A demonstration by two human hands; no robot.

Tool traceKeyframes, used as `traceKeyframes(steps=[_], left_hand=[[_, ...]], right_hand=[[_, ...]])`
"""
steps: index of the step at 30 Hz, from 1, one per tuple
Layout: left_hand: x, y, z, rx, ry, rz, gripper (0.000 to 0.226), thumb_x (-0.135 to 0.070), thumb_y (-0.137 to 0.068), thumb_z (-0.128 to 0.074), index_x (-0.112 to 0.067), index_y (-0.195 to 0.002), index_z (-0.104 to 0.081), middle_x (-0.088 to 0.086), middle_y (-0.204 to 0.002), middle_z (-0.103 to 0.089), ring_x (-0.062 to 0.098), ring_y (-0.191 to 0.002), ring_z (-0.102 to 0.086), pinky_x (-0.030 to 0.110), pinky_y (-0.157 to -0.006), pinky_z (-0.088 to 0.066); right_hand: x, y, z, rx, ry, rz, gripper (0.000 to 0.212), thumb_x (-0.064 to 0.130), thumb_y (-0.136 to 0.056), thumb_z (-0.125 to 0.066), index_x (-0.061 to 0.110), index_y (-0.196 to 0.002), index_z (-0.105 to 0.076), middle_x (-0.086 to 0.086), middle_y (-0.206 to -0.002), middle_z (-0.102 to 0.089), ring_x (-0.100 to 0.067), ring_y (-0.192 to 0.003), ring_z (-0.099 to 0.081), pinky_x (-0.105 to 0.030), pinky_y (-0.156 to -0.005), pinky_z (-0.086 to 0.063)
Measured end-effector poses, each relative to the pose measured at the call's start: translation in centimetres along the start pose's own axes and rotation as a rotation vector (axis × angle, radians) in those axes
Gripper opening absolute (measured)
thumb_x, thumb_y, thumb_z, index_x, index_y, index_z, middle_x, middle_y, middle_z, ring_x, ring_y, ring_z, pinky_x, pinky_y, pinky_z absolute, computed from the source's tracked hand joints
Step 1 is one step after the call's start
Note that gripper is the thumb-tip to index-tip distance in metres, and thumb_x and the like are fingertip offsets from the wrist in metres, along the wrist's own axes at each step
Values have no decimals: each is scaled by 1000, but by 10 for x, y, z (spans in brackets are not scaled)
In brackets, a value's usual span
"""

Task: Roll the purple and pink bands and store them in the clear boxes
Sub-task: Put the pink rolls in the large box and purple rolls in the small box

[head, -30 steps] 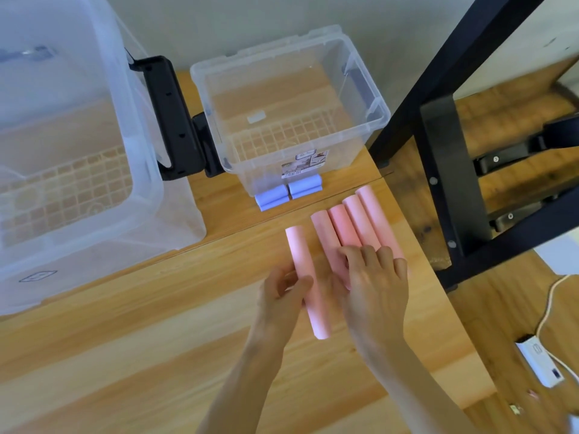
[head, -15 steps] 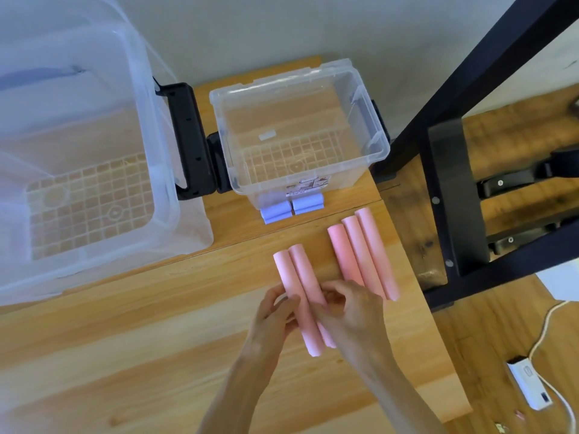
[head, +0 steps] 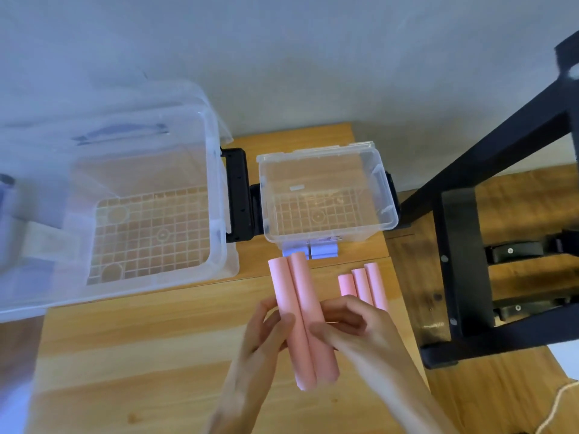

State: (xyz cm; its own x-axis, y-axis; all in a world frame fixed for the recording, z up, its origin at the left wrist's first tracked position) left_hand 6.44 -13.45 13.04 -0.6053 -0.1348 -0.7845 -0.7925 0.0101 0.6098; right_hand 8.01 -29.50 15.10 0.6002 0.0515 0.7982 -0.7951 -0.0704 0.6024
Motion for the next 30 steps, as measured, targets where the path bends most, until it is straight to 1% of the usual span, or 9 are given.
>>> traceKeyframes(steps=[3, 9, 11, 13, 16, 19, 23, 26, 30], left_hand=[[-30, 12, 6, 12, -26, -70, 45, -31, -84, -56, -13, -125, -54, 7, -109, -74, 26, -102, -70, 42, -94, -53], [-88, 27, 38, -12, -64, -148, 45, -30, -83, -56, -16, -126, -55, 5, -107, -76, 21, -102, -71, 39, -94, -53], [-102, 28, 54, -30, -60, -143, 40, -25, -86, -61, -13, -124, -57, 6, -102, -77, 21, -97, -72, 32, -87, -57], [-115, 25, 73, -54, -45, -118, 25, -15, -95, -63, -12, -119, -61, 5, -99, -77, 18, -93, -73, 27, -81, -58], [-133, 16, 102, -92, -44, -73, 21, -14, -96, -54, -19, -113, -65, 1, -99, -77, 15, -92, -73, 34, -85, -54], [-147, -2, 131, -100, -52, -18, 22, -17, -97, -53, -20, -115, -65, 3, -104, -76, 19, -95, -73, 39, -91, -51], [-156, -32, 166, -86, -83, 27, 24, -16, -100, -50, -18, -119, -64, 5, -106, -76, 20, -99, -72, 37, -91, -53], [-158, -61, 186, -56, -103, 61, 24, -16, -101, -50, -18, -122, -63, 1, -109, -75, 17, -100, -72, 32, -87, -54], [-150, -109, 201, -64, -154, 143, 25, -11, -101, -49, -15, -123, -61, 3, -111, -72, 19, -101, -70, 32, -86, -54]], right_hand=[[25, 1, -6, 47, -14, 19, 17, -5, -80, -75, 8, -92, -72, -3, -87, -77, -17, -83, -74, -28, -78, -58], [74, 1, -41, 111, -41, 43, 19, -2, -80, -75, 5, -96, -71, -7, -89, -77, -20, -86, -74, -34, -82, -60], [86, -2, -59, 120, -48, 51, 18, -2, -80, -75, 4, -97, -71, -8, -89, -77, -22, -86, -74, -33, -81, -60], [96, -8, -79, 122, -52, 55, 19, -2, -80, -75, 5, -97, -71, -8, -89, -77, -23, -86, -74, -33, -80, -60], [109, -20, -110, 114, -61, 56, 23, -4, -80, -75, 6, -100, -67, -7, -87, -76, -21, -82, -73, -33, -77, -61], [120, -36, -142, 76, -47, 45, 29, 1, -82, -75, 13, -102, -57, -4, -88, -75, -15, -80, -72, -25, -73, -58], [129, -61, -180, 26, 89, 45, 25, 11, -87, -72, 21, -99, -53, 1, -98, -70, -9, -84, -70, -15, -67, -51], [133, -86, -200, 13, 194, 50, 19, 13, -91, -67, 18, -103, -53, 2, -100, -67, -9, -86, -69, -18, -66, -55], [125, -123, -221, -44, 329, 56, 15, 17, -97, -60, 17, -108, -51, 10, -95, -61, 1, -80, -61, -6, -56, -47]])
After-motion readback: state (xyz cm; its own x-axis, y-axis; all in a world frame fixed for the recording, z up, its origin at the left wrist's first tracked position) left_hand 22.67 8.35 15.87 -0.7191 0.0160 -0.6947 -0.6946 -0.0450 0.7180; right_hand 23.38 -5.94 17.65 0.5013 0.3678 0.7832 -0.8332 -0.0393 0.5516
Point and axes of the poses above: each hand's wrist, its own y-axis away from the middle knuckle, its own z-axis out of the back of the hand, x = y × z, the point moved 1 cm from there along -y, towards the middle knuckle
